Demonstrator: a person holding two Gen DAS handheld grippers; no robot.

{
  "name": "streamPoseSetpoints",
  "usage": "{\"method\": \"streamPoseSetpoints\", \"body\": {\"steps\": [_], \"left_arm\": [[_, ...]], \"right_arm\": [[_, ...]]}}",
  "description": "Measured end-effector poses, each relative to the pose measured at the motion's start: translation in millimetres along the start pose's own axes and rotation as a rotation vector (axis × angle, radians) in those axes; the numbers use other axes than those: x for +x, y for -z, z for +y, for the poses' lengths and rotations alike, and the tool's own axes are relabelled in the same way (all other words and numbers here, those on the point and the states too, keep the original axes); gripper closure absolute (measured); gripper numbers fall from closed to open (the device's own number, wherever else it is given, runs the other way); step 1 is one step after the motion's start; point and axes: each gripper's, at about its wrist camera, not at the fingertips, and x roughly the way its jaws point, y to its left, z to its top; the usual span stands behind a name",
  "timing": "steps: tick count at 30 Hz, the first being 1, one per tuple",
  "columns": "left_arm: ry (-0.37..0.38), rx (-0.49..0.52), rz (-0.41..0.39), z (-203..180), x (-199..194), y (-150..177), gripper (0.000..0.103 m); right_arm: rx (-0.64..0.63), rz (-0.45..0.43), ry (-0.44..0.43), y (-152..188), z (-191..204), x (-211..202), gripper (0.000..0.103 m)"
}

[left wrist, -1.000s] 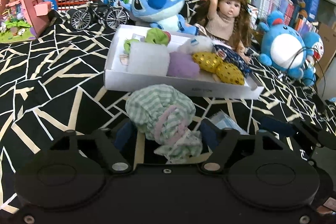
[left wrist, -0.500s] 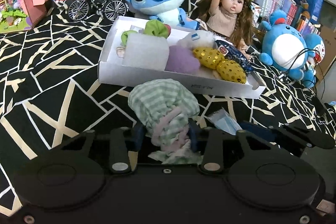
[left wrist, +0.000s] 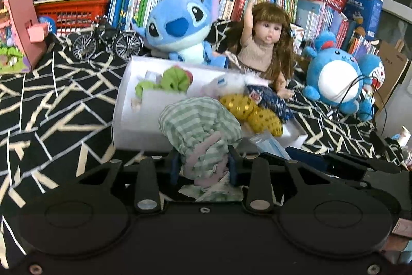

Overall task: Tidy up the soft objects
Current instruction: 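Carry the gingham pouch and plastic bag into the white box with both grippers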

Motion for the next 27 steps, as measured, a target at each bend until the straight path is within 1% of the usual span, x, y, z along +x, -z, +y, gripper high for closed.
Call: {"method": "streamPoseSetpoints", "body": {"steps": [4, 10, 15, 18, 22, 27], "left_arm": [[-0.006, 0.001, -0.018, 1.1, 4.8, -15.3, 0.07], [0.004, 0.01, -0.016, 1.5, 23.1, -31.5, 0.07], [-0.018, 0.026, -0.017, 0.2, 42.0, -40.1, 0.07], [-0.022, 0.033, -0.006, 1.0, 53.7, -43.0, 0.07], [-0.048, 0.071, -0.003, 0.5, 68.1, -47.2, 0.069], [-0.08, 0.068, 0.008, 4.6, 84.4, -55.2, 0.069]], "right_arm": [[0.056, -0.006, -0.011, -14.8, -8.2, 6.5, 0.06], [0.154, 0.015, -0.048, -31.4, -21.4, 24.2, 0.06], [0.227, 0.035, -0.099, -44.4, -32.9, 42.9, 0.06], [0.251, 0.052, -0.107, -49.3, -36.8, 55.3, 0.06], [0.264, 0.075, -0.11, -52.3, -42.5, 71.5, 0.06], [0.289, 0.091, -0.11, -54.0, -50.4, 89.1, 0.06]]}}
